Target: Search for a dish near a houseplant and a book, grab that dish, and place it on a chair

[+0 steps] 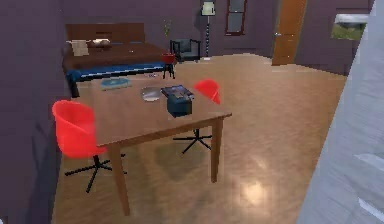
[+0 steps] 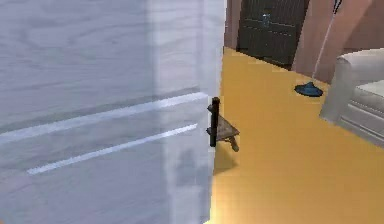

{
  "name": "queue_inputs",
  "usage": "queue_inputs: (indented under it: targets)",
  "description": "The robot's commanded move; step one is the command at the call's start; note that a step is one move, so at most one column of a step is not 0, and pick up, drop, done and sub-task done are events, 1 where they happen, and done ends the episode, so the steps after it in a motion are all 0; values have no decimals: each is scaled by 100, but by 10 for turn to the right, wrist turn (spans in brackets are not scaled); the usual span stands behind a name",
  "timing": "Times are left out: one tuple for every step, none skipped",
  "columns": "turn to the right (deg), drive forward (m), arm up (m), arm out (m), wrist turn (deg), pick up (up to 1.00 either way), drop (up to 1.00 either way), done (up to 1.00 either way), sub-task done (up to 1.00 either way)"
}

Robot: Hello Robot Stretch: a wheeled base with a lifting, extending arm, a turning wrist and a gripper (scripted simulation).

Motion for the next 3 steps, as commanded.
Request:
queue_inputs:
  targets:
    - [0, 75, 0, 0, 0, 0, 0, 0, 0]
    - [-360, 0, 0, 0, 0, 0, 0, 0, 0]
    - [0, 5, 0, 0, 0, 0, 0, 0, 0]
